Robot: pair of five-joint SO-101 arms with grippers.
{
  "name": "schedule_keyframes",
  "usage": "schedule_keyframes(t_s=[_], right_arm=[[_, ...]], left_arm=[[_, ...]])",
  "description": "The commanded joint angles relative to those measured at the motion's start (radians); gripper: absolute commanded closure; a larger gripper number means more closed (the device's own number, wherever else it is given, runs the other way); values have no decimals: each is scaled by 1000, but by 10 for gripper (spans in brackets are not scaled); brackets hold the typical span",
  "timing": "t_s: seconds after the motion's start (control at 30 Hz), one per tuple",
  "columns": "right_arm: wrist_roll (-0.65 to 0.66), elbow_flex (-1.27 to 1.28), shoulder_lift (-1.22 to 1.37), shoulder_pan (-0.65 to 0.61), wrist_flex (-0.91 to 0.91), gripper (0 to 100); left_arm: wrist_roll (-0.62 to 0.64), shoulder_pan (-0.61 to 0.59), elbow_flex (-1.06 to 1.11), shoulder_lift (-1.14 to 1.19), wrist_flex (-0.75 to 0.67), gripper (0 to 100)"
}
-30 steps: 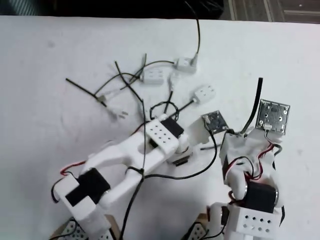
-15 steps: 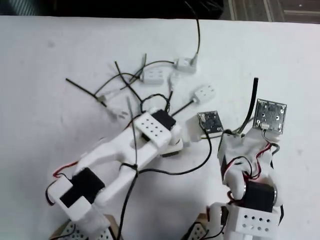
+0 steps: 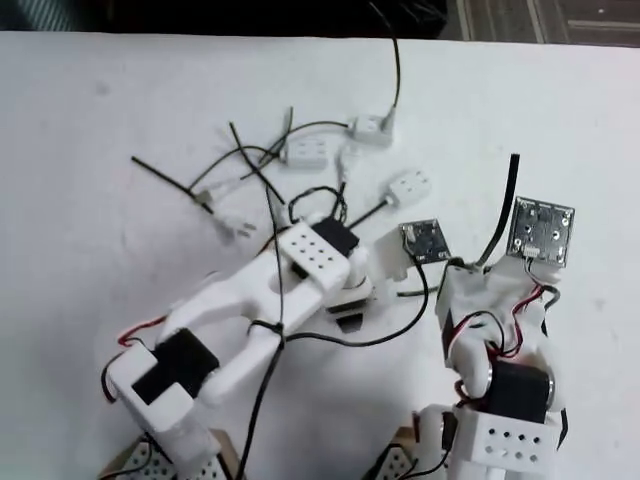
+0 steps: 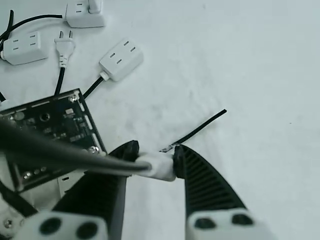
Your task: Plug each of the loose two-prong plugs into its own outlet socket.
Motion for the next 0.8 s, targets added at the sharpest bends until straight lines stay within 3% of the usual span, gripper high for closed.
schedule_keyframes(t_s=[0.0,0.27,0.57,0.77], right_arm=[[5,-44,-4,7,-4,981],[5,-44,-4,7,-4,981],[5,-44,-4,7,-4,981],[5,-44,-4,7,-4,981]], left_arm=[[-66,4,-20,-2,-41,744],[-95,1,-25,-1,-143,701],[-137,1,-35,36,-144,691],[-133,-4,-313,243,84,692]])
